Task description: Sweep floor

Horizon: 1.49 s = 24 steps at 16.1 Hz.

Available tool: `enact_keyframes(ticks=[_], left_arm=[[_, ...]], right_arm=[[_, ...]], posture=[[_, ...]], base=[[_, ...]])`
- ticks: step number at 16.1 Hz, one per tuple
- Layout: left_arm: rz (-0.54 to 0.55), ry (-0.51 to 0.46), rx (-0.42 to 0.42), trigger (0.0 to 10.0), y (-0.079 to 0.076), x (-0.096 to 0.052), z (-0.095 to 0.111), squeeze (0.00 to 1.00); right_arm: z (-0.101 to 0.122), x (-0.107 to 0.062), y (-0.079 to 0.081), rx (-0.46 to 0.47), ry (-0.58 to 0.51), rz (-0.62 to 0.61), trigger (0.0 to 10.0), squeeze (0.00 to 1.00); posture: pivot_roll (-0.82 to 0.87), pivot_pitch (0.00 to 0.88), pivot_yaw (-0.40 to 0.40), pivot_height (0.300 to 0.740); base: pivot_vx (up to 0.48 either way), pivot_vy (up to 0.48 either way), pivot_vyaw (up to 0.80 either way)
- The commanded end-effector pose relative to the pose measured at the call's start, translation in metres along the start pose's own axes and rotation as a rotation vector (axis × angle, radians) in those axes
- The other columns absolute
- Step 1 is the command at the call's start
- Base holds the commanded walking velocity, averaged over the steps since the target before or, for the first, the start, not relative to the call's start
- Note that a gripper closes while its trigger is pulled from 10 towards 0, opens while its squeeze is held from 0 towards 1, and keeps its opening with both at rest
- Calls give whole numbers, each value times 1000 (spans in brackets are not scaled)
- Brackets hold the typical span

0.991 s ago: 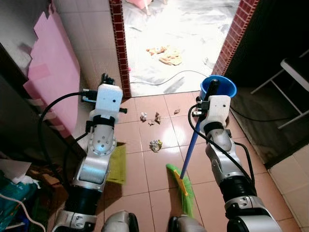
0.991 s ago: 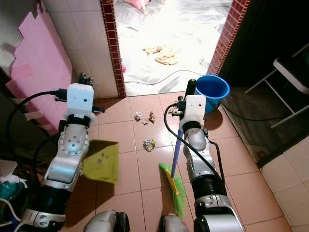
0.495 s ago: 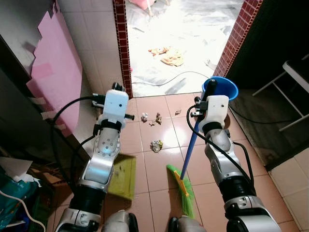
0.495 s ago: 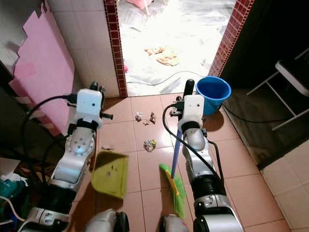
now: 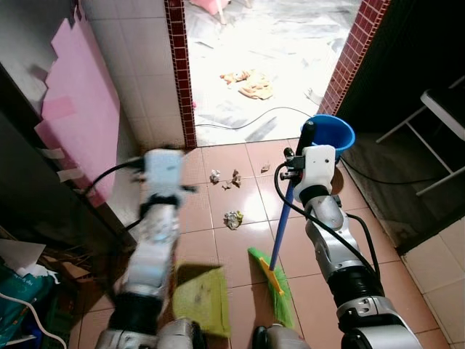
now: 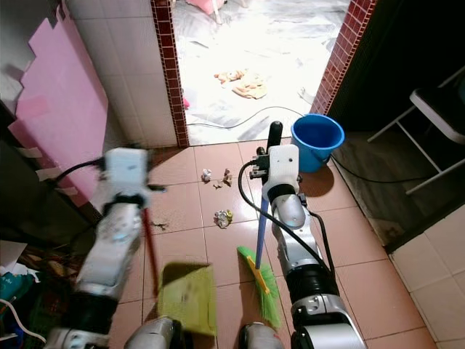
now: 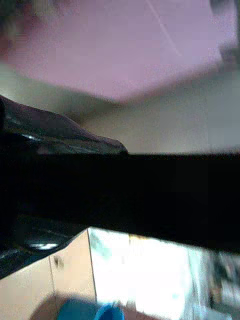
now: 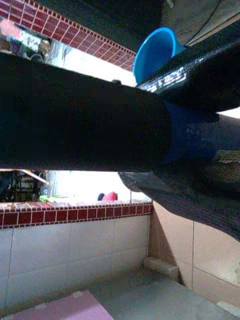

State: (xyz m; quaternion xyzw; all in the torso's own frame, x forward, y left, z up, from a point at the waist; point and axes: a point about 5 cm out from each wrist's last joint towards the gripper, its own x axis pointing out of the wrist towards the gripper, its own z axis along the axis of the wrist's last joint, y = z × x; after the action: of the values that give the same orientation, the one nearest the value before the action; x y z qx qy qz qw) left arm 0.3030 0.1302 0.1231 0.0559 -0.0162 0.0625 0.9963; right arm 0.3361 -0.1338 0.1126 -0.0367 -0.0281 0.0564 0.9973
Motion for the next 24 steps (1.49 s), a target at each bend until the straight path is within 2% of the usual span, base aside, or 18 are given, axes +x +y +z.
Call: enact_keyframes(ticks=[1,3,5,7,12,15,17,19,22,24], left_arm=[[113,-20,-37,10000,18,0,9,0],[139,5,-59,10000,24,-1,6,0],[116,43,-102,10000,21,-1,0,0],[87,38,-120,10000,15,0,5,0],[64,31,-133,10000,10,1,10,0],[60,32,-138,10000,9,1,11,0],[55,28,-140,10000,9,1,11,0],[43,21,-146,10000,8,0,13,0],[22,4,-155,10000,5,0,15,0],[11,-10,-164,10000,4,1,18,0]], right_arm=[[5,0,3,-67,-34,50,10000,0],[7,0,7,-63,-48,80,10000,0],[12,-1,15,-94,-86,145,10000,0],[15,-3,19,-132,-110,180,10000,0],[22,-3,17,-206,-152,220,10000,0],[25,0,16,-207,-159,242,10000,0],[25,-1,14,-186,-161,252,10000,0],[25,-3,18,-191,-176,271,10000,0],[26,-7,23,-147,-195,282,10000,0],[27,-8,26,-134,-206,288,10000,0]], posture=[[-5,103,-7,740],[-2,104,-9,740],[-7,106,-9,740],[-7,106,-9,740],[-15,106,-8,740],[-20,109,-6,740],[-19,107,-8,740],[-15,105,-13,740],[-16,104,-11,740],[-16,101,-10,740]], base=[[0,0,800],[0,0,800],[0,0,800],[0,0,800],[0,0,800],[0,0,800],[0,0,0],[0,0,0],[0,0,708],[169,0,0]])
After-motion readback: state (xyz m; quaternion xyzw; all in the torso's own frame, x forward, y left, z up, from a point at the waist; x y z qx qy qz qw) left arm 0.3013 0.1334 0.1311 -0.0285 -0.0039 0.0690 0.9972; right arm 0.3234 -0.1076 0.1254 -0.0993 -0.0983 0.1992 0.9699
